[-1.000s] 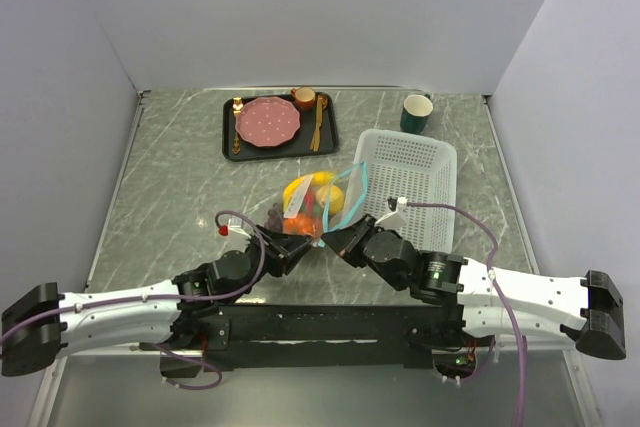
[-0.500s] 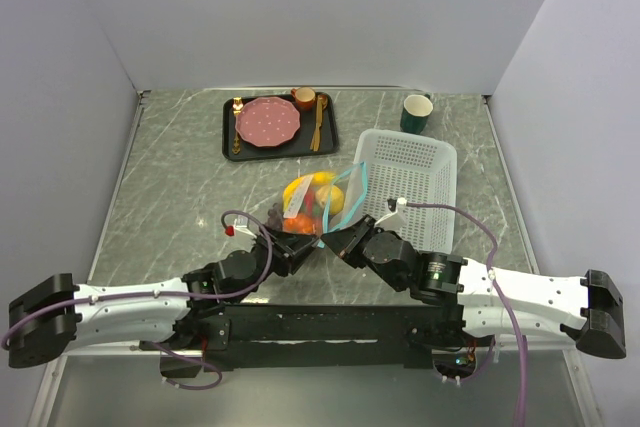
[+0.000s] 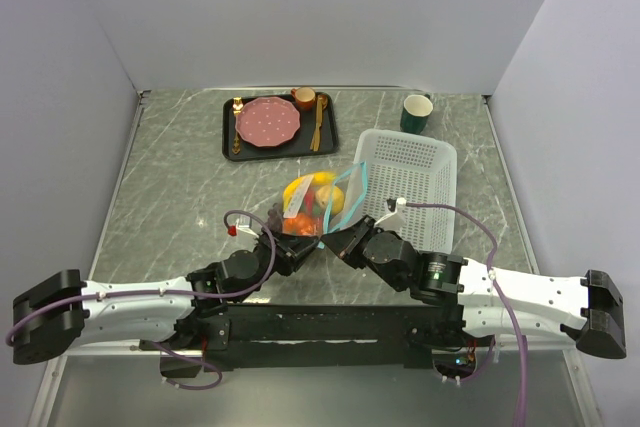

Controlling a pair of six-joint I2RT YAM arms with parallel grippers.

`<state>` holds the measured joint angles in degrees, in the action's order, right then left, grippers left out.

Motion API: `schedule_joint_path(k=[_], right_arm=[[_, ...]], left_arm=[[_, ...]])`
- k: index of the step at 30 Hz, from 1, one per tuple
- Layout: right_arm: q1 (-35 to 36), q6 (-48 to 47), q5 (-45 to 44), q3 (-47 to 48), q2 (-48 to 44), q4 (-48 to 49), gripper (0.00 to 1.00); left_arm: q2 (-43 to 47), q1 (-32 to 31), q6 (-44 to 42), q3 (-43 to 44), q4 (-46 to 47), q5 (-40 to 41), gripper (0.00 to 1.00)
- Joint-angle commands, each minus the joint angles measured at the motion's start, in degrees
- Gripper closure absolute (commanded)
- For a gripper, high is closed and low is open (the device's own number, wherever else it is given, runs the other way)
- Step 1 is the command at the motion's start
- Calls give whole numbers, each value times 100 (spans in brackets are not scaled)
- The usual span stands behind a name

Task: Place the food in the zip-top bag and seal the zipper
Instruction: Zip the zipper food storage bag at the center of the board.

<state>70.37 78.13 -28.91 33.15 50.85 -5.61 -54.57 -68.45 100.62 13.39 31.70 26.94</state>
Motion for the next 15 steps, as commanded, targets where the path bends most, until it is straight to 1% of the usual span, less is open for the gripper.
schedule_joint_path(k=[1,5,6,8,11,15], right_arm=[[65,-61,16,-45,-5,139,100],[73,-105,69,-10,48,157,100],[74,-122,69,7,74,148,100],[91,-157,69,51,92,112,100],[91,-175,69,69,127,95,100],[91,-122,-1,60,118,7,100]], left_arm=[[235,-20,54,217,56,259,73],[420,-2,-7,296,-357,417,80],[447,-11,2,305,-419,452,84],[491,-2,28,314,-489,470,87],[517,15,54,296,-569,444,99],[526,42,54,340,-779,374,99]])
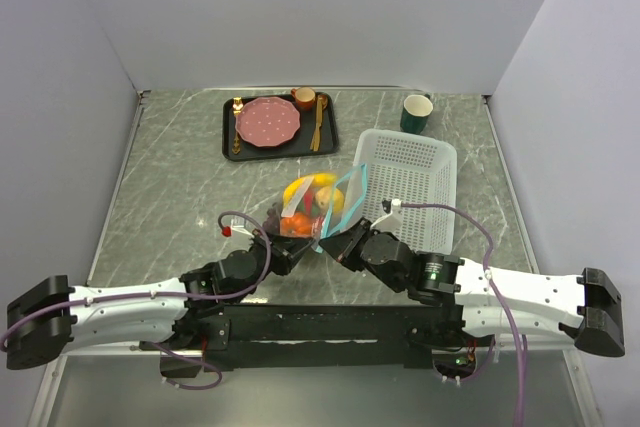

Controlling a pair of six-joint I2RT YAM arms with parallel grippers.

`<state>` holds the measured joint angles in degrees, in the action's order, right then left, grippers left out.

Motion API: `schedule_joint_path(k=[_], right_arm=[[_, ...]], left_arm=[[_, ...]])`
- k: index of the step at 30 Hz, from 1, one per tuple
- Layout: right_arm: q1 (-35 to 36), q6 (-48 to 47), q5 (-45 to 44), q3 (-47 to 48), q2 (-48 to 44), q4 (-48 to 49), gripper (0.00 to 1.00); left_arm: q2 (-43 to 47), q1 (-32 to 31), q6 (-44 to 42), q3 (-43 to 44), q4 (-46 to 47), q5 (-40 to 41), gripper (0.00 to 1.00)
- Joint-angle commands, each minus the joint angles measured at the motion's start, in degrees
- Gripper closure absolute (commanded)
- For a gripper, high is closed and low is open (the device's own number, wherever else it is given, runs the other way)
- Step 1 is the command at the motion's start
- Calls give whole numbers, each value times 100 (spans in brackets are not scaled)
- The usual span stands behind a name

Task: Place the food in the zip-top bag and seal the zipper
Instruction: Zip the zipper food storage bag at the center of the board.

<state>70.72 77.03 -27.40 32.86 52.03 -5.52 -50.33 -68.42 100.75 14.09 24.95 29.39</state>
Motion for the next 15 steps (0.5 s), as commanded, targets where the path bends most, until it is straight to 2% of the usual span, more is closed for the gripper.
schedule_joint_path(k=[1,15], right_arm=[[47,-4,-178,80,-17,-19,100],[-119,84,-618,98,-404,-424,98]], left_arm=[[119,40,33,270,-183,111,99],[663,40,173,-99,-623,-188,99]])
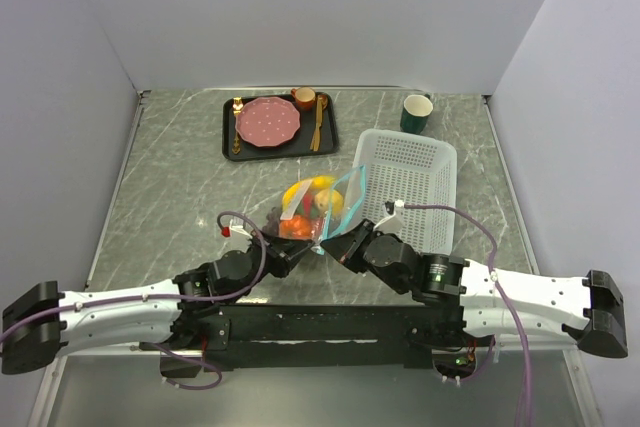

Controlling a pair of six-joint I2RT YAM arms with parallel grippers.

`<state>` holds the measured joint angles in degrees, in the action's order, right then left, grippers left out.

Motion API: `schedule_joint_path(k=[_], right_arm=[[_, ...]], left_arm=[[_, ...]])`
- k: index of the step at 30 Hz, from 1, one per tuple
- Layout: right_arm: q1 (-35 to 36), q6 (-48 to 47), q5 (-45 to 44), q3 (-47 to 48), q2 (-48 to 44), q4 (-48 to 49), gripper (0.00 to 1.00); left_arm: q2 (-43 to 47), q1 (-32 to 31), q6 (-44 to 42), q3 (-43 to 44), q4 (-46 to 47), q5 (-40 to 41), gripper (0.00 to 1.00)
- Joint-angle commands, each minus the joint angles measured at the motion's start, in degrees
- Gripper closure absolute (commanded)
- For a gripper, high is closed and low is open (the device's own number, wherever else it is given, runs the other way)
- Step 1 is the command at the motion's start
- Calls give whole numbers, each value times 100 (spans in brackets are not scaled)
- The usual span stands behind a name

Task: Place the food in the zip-top bag and seal the zipper
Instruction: Zip the zipper food storage bag at the center of the board.

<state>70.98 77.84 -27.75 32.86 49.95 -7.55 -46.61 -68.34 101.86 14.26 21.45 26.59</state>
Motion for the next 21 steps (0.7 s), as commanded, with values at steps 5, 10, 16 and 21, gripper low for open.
schedule_joint_path(k=[5,10,16,21], right_arm=[[-427,-120,-319,106,-65,-62,98],[-638,-322,-223,177,-21,70,98],[-665,-252,286,195,119,86,99],[-463,-182,455,124,453,386,100]], left_arm=[[468,31,70,-160,-510,110,99],[486,31,105,-222,-669,5,99],[355,31,88,-301,-486,-31,99],[135,40,-61,-187,-229,-57,94]])
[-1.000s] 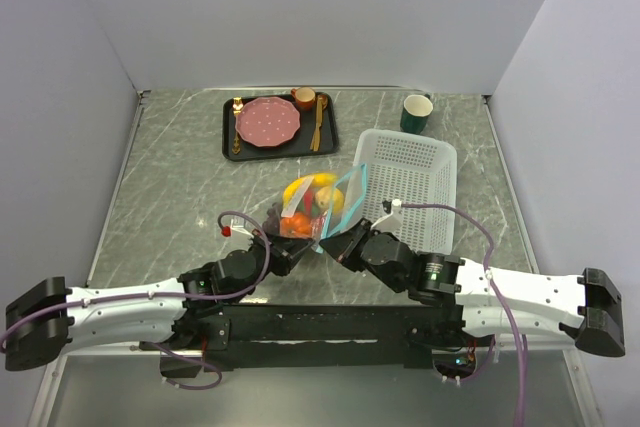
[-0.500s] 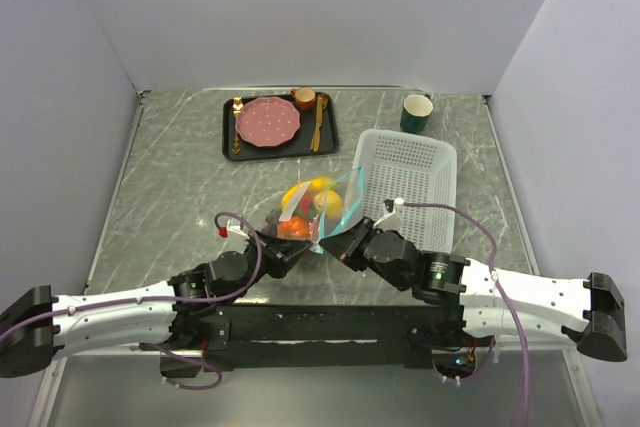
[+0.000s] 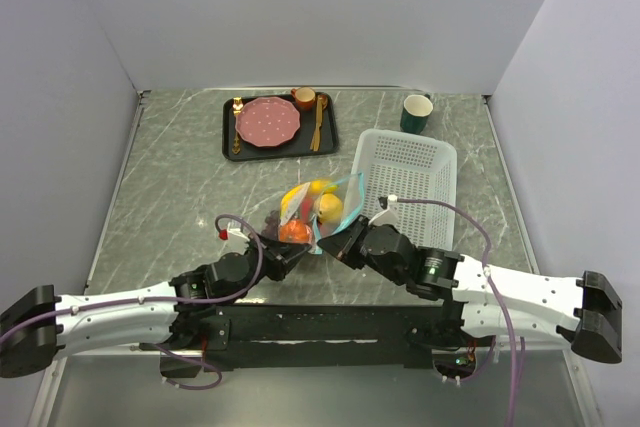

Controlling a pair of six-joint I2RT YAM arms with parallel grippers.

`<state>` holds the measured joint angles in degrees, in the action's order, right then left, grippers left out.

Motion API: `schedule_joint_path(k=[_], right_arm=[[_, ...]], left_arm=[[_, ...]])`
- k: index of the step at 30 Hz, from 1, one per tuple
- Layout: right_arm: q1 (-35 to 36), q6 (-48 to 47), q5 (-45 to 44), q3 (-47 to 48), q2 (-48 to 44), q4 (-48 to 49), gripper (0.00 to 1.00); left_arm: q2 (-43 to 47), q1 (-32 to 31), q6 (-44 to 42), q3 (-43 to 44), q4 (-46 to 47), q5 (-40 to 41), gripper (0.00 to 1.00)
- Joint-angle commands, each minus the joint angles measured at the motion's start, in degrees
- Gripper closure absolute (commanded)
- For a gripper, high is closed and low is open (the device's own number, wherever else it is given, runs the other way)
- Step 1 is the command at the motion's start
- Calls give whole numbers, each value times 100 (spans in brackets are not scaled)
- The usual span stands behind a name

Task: Place the food in the zip-top bag and seal the zipper
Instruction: Zip the zipper food storage bag at the center of the board.

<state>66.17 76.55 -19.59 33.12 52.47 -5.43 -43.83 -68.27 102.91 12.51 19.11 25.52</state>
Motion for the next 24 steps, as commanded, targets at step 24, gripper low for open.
schedule_joint_path(k=[24], right_arm=[[379,273,-712,80,273,271,100]], left_arm=[[-617,24,-140,32,743,-117,70]])
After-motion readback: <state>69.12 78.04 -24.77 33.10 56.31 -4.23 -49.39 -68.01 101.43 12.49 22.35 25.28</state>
